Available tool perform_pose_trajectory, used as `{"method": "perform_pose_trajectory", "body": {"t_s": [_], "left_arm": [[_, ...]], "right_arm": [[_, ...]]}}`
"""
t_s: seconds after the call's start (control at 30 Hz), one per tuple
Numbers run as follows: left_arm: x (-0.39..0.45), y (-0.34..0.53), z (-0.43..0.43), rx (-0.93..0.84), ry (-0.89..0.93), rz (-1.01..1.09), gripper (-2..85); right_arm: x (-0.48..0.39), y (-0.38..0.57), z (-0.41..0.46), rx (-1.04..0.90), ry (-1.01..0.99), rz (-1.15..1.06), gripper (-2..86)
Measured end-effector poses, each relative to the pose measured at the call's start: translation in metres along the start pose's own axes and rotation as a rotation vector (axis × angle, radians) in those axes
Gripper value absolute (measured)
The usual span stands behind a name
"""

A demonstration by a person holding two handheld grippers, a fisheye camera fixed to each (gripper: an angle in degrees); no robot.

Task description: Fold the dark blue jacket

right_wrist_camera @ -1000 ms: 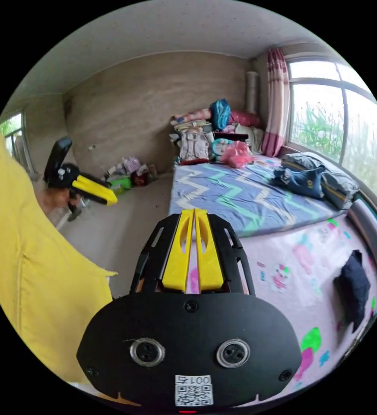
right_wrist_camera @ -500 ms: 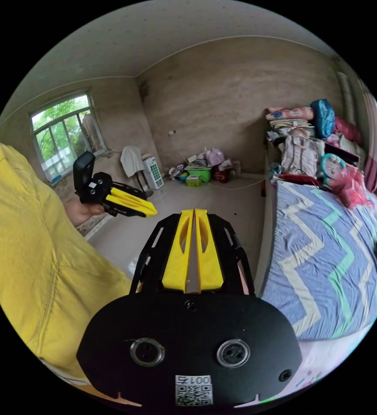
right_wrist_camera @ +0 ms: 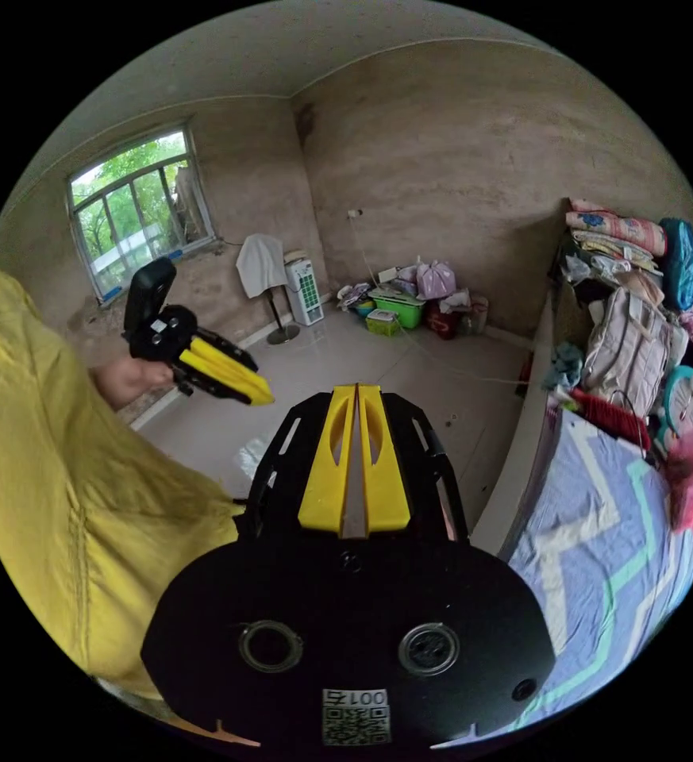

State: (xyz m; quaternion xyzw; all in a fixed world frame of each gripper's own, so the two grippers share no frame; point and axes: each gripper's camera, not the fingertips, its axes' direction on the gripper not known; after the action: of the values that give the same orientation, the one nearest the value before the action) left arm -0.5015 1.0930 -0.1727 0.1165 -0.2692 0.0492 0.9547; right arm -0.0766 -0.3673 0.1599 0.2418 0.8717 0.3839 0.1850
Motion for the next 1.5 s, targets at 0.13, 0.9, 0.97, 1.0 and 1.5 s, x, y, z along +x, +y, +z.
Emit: {"method": "perform_pose_trajectory", "body": {"t_s": [0.13, 0.9, 0.97, 1.0, 1.5], "left_arm": [[-0.132, 0.010, 0.010, 0.053, 0.082, -0.141, -1.4], [-0.666, -0.303, 0.039, 0.326, 0.178, 0.048, -1.3], [-0.689, -0.346, 0.040, 0.335, 0.171, 0.059, -1.3], [-0.702, -0.373, 0.038, 0.352, 0.163, 0.091, -1.3], [-0.908, -0.751, 0.088, 0.395, -0.149, 0.333, 10.6]], "right_arm": [[0.039, -0.094, 0.001, 0.097, 0.016, 0.009, 0.9], [0.278, -0.299, -0.169, 0.380, 0.331, 0.200, 0.6], [0.327, -0.320, -0.189, 0.407, 0.294, 0.260, 0.6], [0.338, -0.326, -0.194, 0.412, 0.273, 0.257, 0.6], [0.441, -0.390, -0.260, 0.369, 0.523, 0.364, 0.6]]}}
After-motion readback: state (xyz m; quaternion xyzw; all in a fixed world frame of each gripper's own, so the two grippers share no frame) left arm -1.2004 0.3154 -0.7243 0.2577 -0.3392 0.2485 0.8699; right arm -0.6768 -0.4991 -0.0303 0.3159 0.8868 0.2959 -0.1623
